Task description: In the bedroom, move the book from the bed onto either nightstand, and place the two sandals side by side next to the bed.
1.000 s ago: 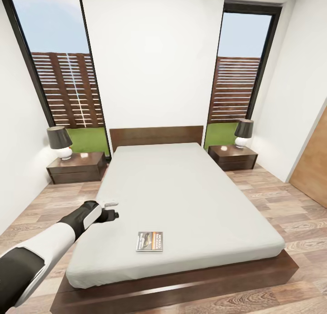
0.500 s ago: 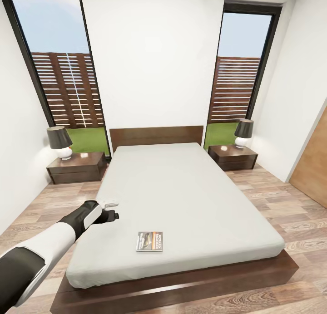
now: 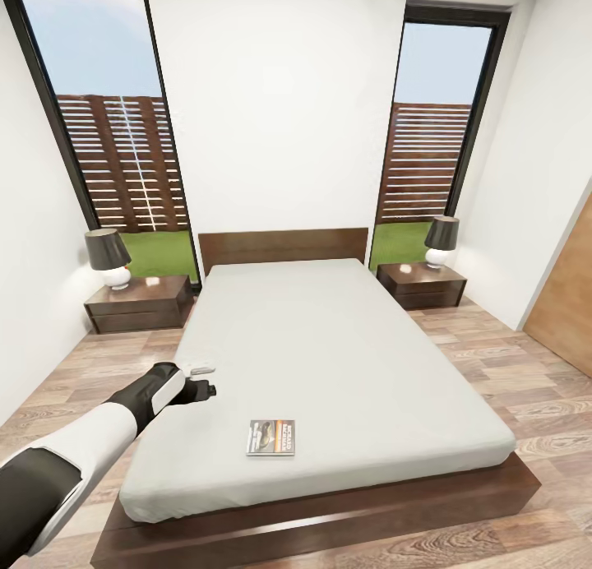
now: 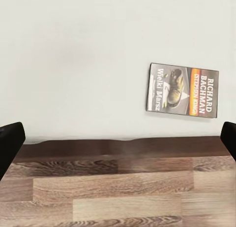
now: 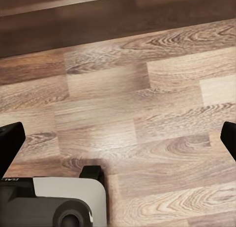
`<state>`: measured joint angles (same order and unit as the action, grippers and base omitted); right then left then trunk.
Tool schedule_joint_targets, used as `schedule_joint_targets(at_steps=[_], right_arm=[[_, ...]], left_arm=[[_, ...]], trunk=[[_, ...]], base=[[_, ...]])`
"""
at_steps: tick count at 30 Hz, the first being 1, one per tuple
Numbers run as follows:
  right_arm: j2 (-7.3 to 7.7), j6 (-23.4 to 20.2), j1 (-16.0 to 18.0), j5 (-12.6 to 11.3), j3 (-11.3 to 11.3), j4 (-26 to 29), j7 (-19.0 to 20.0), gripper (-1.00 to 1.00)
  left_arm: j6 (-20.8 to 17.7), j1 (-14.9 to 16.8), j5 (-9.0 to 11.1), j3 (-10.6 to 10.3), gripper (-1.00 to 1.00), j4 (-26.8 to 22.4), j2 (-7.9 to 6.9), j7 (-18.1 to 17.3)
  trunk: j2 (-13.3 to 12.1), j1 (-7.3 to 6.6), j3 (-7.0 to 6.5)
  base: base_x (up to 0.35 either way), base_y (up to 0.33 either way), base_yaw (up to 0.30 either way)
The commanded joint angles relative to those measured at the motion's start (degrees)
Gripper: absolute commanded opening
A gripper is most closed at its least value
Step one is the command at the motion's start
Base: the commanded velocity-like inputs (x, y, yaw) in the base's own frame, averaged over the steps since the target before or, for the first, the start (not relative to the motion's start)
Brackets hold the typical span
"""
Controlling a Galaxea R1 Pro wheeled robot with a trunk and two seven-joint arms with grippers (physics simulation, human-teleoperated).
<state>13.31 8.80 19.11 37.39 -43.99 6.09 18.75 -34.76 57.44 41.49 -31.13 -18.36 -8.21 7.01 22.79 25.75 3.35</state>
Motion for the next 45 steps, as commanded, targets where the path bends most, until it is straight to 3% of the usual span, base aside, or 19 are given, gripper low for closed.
schedule_joint_targets(at_steps=[1,13,20,25,29,36,45], right_arm=[[0.02,0.17,0.05,0.45,-0.49,-0.07,0.24,1.0],[0.01,-0.14,-1.27,0.54,-0.49,-0.35,-0.32,1.0],[-0.04,-1.72,-2.36,1.44,-0.5,-2.34,-8.08,1.0],[-0.13,-6.9,-2.63,1.78,-0.36,-5.01,-15.38,1.0],[-0.18,-14.05,-2.71,1.9,-0.37,-5.6,-18.35,1.0],[-0.26,-20.68,-2.75,2.01,-0.45,-6.22,-19.9,1.0],[-0.33,-22.88,-2.76,2.07,-0.41,-7.02,-20.83,1.0]], left_arm=[[-0.21,0.04,0.61,-0.37,1.0,-0.16,-0.06,0.45],[-0.29,0.04,0.81,-0.34,1.0,-0.18,-0.01,0.51],[-0.6,0.07,0.98,-0.33,1.0,-0.19,0.02,0.56],[-0.7,0.07,1.03,-0.33,1.0,-0.19,0.03,0.61],[-0.72,0.05,1.04,-0.33,1.0,-0.19,0.03,0.64],[-0.74,0.08,1.04,-0.4,1.0,-0.19,-0.03,0.57],[-0.74,0.06,1.05,-0.39,1.0,-0.19,-0.05,0.5]], trunk=[[0.13,0.04,0.13],[0.13,0.04,0.13],[0.13,0.04,0.13],[0.13,0.04,0.13],[0.13,0.04,0.13],[0.13,0.04,0.13],[0.13,0.04,0.13]], base=[[0.0,0.0,0.0],[0.0,0.0,0.0],[0.0,0.0,0.0],[0.0,0.0,0.0],[0.0,0.0,0.0],[0.0,0.0,0.0],[0.0,0.0,-0.028]])
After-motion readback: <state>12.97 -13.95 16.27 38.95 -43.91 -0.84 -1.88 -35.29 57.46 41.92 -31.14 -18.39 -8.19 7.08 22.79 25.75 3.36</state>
